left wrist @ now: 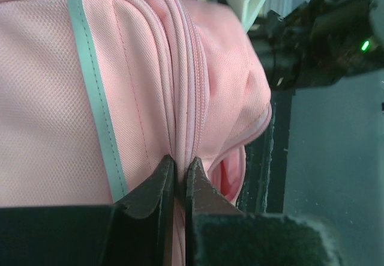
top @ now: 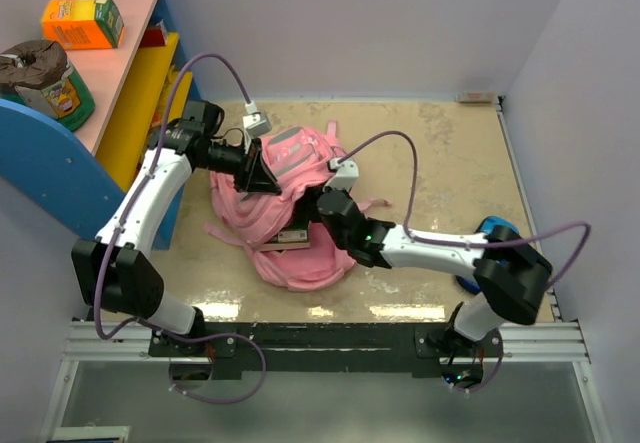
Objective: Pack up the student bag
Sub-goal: Adjust the book in the student bag.
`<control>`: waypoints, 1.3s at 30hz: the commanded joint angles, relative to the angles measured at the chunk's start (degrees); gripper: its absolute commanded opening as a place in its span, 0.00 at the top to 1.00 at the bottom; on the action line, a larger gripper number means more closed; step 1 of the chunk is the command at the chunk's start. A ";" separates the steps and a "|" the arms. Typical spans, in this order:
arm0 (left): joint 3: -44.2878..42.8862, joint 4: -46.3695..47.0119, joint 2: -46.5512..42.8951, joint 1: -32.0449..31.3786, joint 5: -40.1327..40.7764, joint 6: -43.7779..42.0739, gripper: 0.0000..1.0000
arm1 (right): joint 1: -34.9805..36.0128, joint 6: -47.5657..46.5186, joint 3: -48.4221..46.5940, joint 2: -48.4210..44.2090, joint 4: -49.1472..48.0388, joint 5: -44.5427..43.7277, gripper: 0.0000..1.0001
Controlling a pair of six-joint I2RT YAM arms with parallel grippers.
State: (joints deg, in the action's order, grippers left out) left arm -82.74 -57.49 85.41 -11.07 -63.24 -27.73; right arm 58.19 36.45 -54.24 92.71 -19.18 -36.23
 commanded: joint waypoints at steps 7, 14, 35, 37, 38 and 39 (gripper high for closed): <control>-9.72 -15.89 5.73 -1.23 -10.32 -16.92 1.00 | 0.43 -0.95 19.94 -25.28 -4.28 8.18 0.97; -9.64 -14.75 6.70 -1.32 -9.09 -16.31 1.00 | 5.08 0.21 30.94 -27.49 -12.89 9.24 0.92; -1.47 -8.44 6.71 -7.73 -7.78 -14.82 1.00 | 12.73 1.70 17.95 -1.56 -22.31 -3.92 1.00; 0.03 -2.66 6.26 -8.70 -5.59 -10.44 1.00 | 12.56 0.56 17.59 -4.09 -20.82 -7.18 1.00; 0.30 -0.62 6.26 -9.66 -4.97 -8.85 1.00 | 12.56 -0.05 17.50 -5.68 -19.77 -9.02 1.00; 0.12 1.49 6.87 -10.19 -4.53 -5.18 1.00 | 12.47 -0.49 17.67 -7.26 -18.54 -9.38 0.98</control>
State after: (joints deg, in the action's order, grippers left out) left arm -83.22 -66.32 94.35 -18.13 -64.53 -40.80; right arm 71.37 36.71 -33.93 91.13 -38.94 -34.46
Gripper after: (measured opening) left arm 0.094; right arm 0.007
